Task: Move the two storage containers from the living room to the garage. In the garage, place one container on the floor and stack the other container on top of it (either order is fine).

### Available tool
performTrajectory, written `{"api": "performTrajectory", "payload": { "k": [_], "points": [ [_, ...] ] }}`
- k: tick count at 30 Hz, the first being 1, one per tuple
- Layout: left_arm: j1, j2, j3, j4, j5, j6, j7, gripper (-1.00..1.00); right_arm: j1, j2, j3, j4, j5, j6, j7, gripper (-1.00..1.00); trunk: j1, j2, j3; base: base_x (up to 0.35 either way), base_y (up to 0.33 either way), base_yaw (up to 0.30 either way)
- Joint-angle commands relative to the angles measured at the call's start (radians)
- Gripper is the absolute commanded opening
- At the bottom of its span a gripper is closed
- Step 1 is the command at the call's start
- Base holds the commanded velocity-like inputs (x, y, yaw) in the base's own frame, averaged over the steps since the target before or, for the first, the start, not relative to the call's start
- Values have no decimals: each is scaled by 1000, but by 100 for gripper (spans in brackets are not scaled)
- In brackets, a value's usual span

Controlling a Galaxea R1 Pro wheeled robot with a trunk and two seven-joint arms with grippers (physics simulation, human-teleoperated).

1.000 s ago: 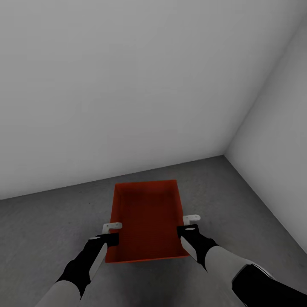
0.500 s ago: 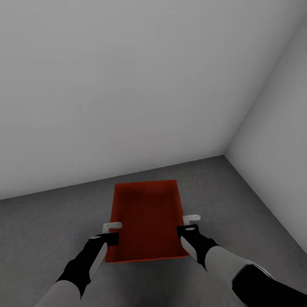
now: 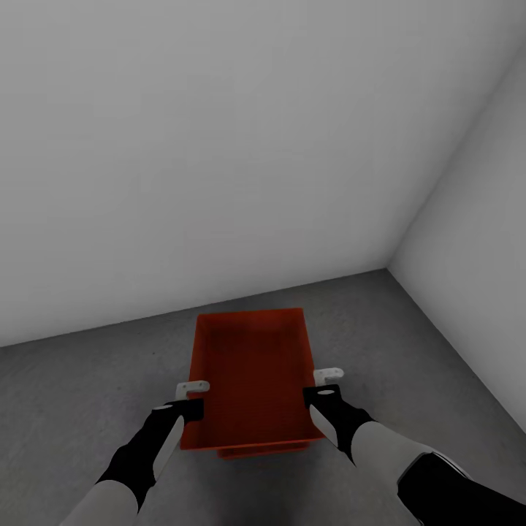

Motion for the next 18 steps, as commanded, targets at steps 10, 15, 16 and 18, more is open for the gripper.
{"api": "performTrajectory", "payload": {
  "k": [10, 15, 16, 18],
  "points": [
    [0, 12, -5, -4, -53, -33, 20, -100, 0, 0, 25, 0, -45, 5, 13, -100, 1, -2, -2, 3, 1, 0],
    [0, 12, -4, -2, -53, -33, 20, -100, 0, 0, 25, 0, -45, 5, 13, -100, 1, -2, -2, 0, 0, 0],
    [0, 12, -4, -2, -53, -33, 20, -100, 0, 0, 25, 0, -45, 5, 13, -100, 1, -2, -2, 0, 0, 0],
    [0, 12, -3, -1, -53, -33, 20, -100, 0, 0, 25, 0, -45, 5, 13, -100, 1, -2, -2, 0, 0, 0]
  ]
}}
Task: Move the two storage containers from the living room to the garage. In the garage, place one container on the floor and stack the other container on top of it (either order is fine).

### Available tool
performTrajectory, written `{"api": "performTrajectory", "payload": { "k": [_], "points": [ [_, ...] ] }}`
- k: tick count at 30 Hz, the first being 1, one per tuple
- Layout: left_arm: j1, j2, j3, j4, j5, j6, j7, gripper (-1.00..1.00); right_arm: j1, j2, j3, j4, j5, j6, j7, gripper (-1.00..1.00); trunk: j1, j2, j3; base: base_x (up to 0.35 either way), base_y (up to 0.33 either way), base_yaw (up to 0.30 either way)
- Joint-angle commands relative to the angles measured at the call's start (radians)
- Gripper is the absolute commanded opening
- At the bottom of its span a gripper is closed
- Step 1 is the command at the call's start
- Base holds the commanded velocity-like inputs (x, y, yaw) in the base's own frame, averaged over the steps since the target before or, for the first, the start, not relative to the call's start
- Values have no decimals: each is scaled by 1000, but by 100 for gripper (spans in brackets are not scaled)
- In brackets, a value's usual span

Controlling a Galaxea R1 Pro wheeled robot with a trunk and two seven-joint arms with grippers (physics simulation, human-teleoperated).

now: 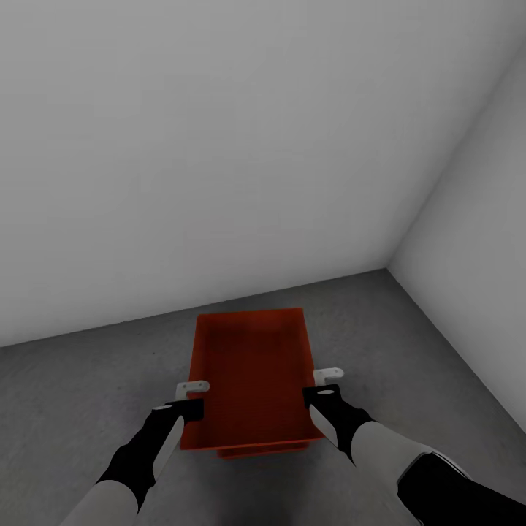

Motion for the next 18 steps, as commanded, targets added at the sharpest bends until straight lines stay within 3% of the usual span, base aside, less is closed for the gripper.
{"api": "performTrajectory", "payload": {
  "k": [1, 18],
  "points": [
    [0, 12, -5, -3, -53, -31, 22, -100, 0, -1, 24, 0, -44, 5, 15, -100, 0, -2, -2, 0, 0, 0],
    [0, 12, -4, -3, -53, -31, 22, -100, 0, -2, 24, 0, -44, 5, 15, -100, 0, -2, -10, 0, 0, 0]
  ]
}}
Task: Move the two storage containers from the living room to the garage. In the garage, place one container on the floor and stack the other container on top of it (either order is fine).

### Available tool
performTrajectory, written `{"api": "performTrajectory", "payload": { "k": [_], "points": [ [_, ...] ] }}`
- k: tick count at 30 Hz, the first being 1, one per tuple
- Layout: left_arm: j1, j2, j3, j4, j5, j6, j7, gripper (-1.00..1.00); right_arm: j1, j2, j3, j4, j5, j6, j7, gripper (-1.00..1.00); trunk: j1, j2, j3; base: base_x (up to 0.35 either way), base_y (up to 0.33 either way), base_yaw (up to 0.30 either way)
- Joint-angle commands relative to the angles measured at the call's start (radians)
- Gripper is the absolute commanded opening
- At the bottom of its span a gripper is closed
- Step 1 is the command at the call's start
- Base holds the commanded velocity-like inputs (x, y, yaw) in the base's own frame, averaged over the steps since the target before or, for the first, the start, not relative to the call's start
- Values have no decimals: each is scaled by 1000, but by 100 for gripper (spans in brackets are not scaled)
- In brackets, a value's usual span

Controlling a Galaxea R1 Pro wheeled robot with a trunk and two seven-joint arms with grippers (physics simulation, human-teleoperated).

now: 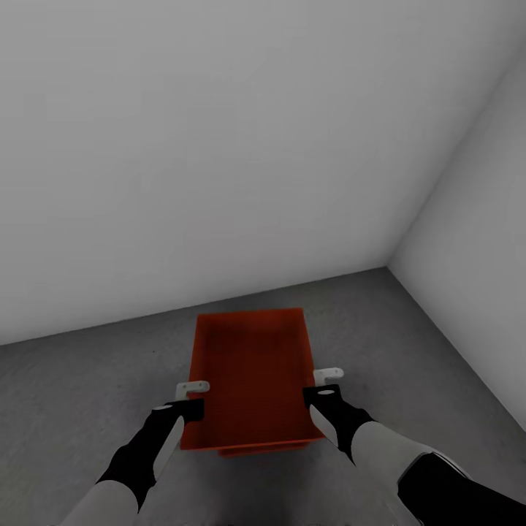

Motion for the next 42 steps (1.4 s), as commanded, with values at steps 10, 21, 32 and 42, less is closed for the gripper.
{"api": "performTrajectory", "payload": {
  "k": [10, 21, 32, 42],
  "points": [
    [0, 14, -5, -4, -53, -31, 20, -100, -1, -1, 23, 0, -44, 5, 13, -100, 0, -2, -17, 0, 0, 0],
    [0, 14, -5, -3, -53, -31, 20, -100, -1, -1, 23, 0, -44, 5, 13, -100, 0, -2, -19, 0, 0, 0],
    [0, 12, -5, -5, -53, -31, 20, -100, -1, -1, 23, 0, -44, 5, 13, -100, 0, -2, -26, 0, 0, 0],
    [0, 12, -5, -5, -53, -31, 20, -100, -1, -1, 23, 0, -44, 5, 13, -100, 0, -2, -37, 0, 0, 0]
  ]
}}
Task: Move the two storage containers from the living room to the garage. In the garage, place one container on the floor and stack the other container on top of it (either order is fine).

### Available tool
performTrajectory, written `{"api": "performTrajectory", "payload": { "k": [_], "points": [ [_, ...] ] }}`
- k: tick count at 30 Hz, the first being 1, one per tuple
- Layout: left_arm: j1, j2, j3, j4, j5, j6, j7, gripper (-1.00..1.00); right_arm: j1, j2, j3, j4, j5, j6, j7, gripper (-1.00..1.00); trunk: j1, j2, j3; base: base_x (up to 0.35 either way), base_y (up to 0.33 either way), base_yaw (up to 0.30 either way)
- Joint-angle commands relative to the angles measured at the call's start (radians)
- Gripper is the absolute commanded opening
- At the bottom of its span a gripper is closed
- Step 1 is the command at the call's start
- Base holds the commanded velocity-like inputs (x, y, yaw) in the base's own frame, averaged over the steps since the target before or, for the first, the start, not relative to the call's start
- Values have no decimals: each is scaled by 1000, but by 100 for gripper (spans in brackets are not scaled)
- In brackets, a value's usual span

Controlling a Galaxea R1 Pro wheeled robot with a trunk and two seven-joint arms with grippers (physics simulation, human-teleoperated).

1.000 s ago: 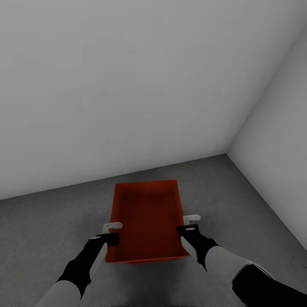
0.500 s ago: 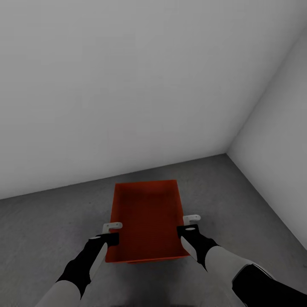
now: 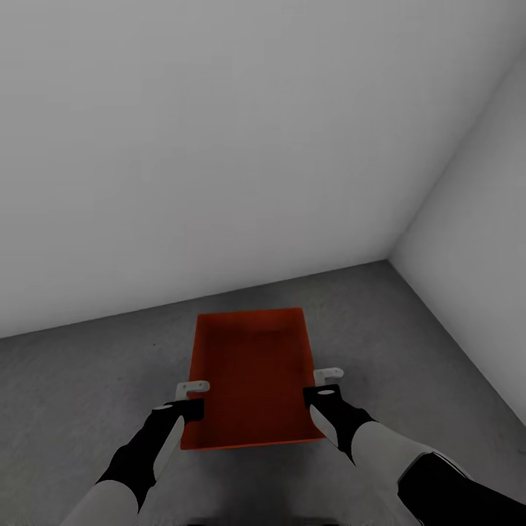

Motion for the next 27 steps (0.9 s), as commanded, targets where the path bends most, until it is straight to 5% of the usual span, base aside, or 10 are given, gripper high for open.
{"api": "performTrajectory", "payload": {
  "k": [1, 27],
  "points": [
    [0, 13, -5, -3, -52, -32, 19, -100, 0, -1, 24, 0, -44, 5, 13, -100, 0, -2, -2, 0, 0, 0],
    [0, 11, -6, -9, -52, -31, 18, -100, 0, -1, 24, 0, -45, 5, 13, -100, 0, -2, -2, 0, 0, 0]
  ]
}}
